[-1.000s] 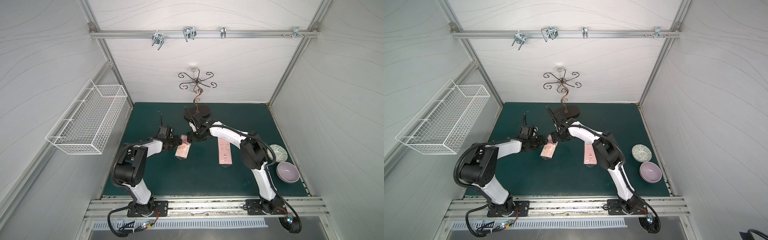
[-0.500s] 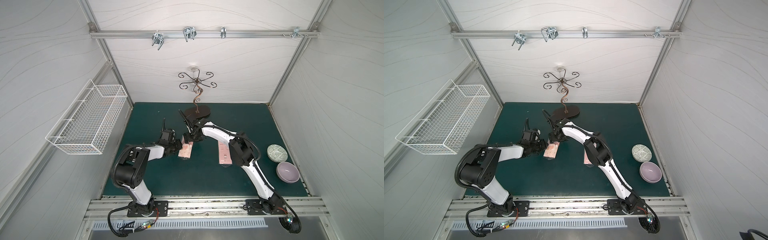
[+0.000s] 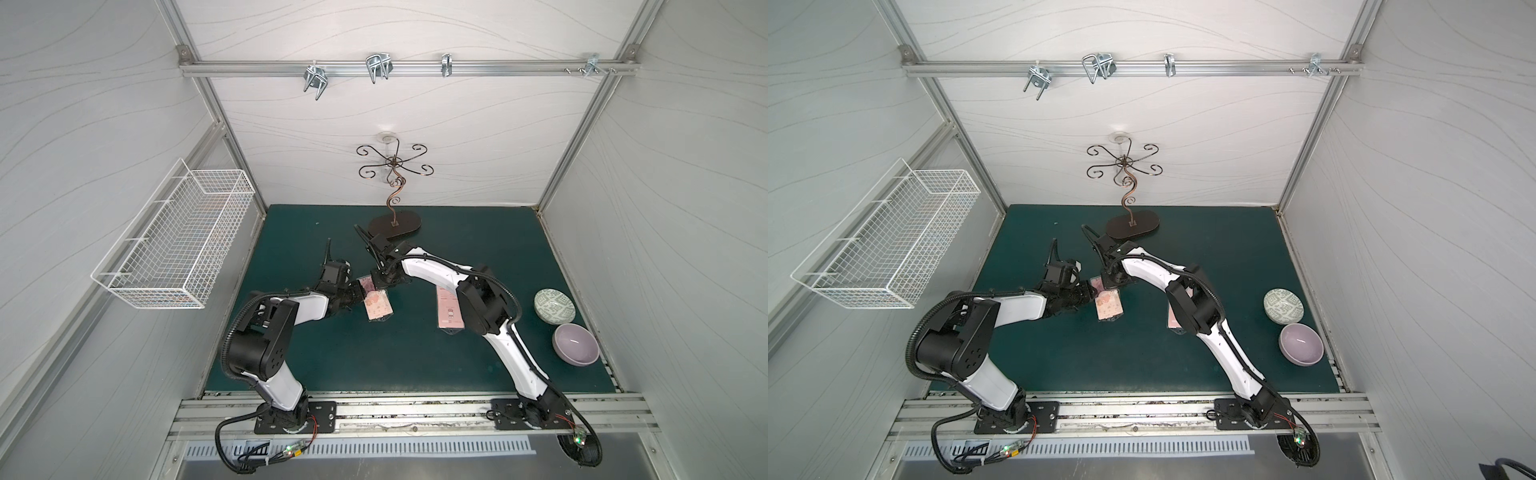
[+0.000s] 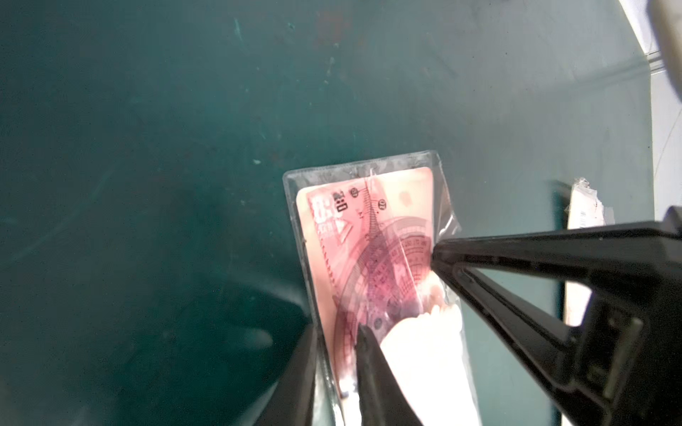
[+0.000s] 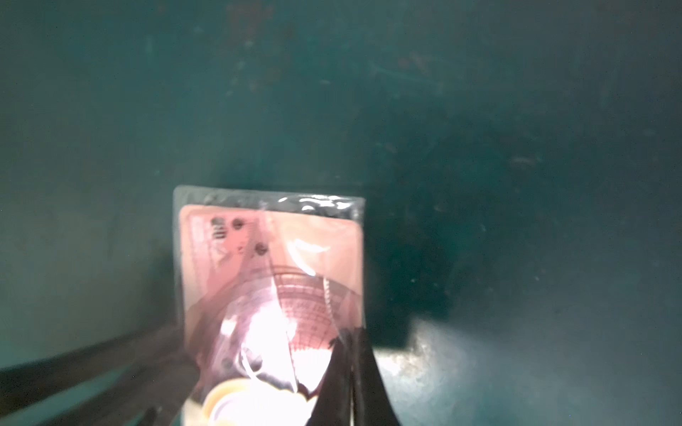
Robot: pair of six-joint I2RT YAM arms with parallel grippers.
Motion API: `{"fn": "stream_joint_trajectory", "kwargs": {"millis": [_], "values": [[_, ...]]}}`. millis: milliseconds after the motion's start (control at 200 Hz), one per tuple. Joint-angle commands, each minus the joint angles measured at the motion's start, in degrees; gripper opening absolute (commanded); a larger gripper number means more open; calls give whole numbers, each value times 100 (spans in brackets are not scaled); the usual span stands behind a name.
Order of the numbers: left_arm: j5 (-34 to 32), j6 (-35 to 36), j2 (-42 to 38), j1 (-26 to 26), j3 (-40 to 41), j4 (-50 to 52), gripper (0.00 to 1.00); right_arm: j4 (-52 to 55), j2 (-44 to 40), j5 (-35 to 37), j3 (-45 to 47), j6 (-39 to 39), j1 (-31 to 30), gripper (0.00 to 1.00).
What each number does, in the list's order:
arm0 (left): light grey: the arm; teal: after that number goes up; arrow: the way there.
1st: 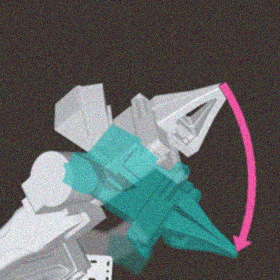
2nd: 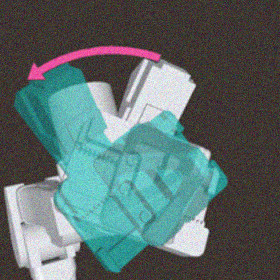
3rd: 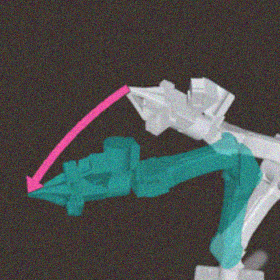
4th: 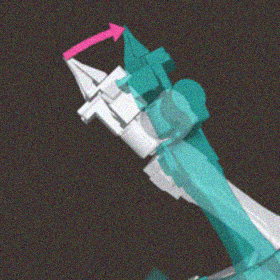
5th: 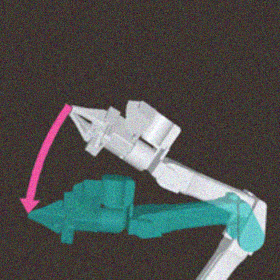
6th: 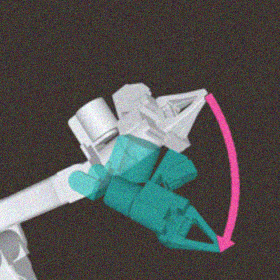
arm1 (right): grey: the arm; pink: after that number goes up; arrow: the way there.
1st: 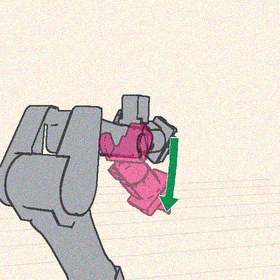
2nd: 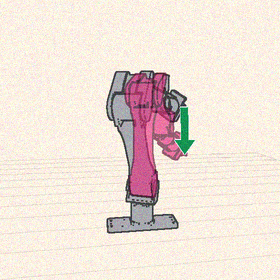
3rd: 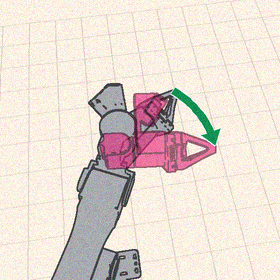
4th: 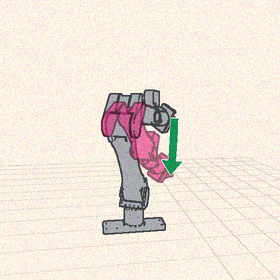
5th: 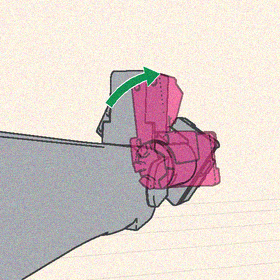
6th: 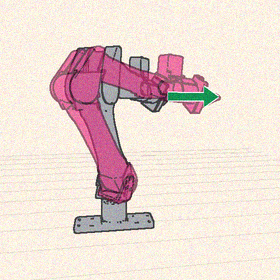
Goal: Open the ruler set and take out the ruler
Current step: Pick up the ruler set bag from the center of the board.
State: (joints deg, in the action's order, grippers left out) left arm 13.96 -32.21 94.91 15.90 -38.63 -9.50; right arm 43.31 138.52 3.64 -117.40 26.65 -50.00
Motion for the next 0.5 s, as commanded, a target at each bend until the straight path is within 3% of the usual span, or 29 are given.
{"fn": "stream_joint_trajectory", "kwargs": {"millis": [0,205,335,495], "values": [[-119,-59,242,53,165,937,24,461,195,50,242,-87,-142,0],[-312,-94,138,53,215,976,25,197,-155,-23,606,-99,-89,0],[12,-288,-150,-68,520,462,49,-240,-715,-461,1084,-33,114,0],[751,-568,-440,-546,869,-299,60,-1253,-1613,-1658,2133,244,585,0]]}}
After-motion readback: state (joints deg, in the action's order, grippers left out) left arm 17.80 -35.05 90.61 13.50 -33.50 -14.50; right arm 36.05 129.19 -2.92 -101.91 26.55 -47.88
